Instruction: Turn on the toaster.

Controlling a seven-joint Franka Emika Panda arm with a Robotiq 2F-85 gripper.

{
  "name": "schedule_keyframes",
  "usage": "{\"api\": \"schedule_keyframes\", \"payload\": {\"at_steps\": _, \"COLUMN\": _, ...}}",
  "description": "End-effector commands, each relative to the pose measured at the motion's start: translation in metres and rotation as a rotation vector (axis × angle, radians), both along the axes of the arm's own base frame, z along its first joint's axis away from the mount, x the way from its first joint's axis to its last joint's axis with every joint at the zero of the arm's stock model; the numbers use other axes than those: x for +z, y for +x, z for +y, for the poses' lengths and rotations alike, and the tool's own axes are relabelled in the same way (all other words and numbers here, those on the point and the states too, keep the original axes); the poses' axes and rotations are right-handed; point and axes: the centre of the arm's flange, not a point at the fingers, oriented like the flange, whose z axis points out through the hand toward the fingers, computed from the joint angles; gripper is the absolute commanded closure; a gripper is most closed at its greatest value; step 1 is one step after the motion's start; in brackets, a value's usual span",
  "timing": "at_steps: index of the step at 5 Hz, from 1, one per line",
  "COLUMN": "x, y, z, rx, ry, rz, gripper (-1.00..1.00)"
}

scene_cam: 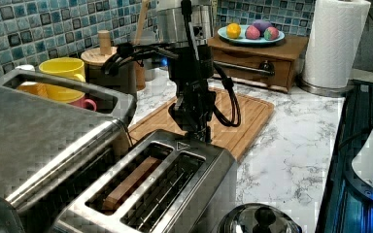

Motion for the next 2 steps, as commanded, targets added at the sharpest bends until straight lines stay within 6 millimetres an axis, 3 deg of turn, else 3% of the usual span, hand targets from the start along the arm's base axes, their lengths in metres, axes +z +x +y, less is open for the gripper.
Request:
{"api": "schedule_keyframes", "payload": {"at_steps": 1, "x": -0.0820, "y": -0.0506, "z": -0.0203, "rx": -0.006, "ry": -0.096, "rz": 0.127, "gripper": 1.00}}
{"api": "schedule_keyframes", "payload": {"at_steps": 2, "x": -0.0819, "y": -0.0505, "z": -0.0202, "rx": -0.006, "ry": -0.096, "rz": 0.127, "gripper": 1.00}}
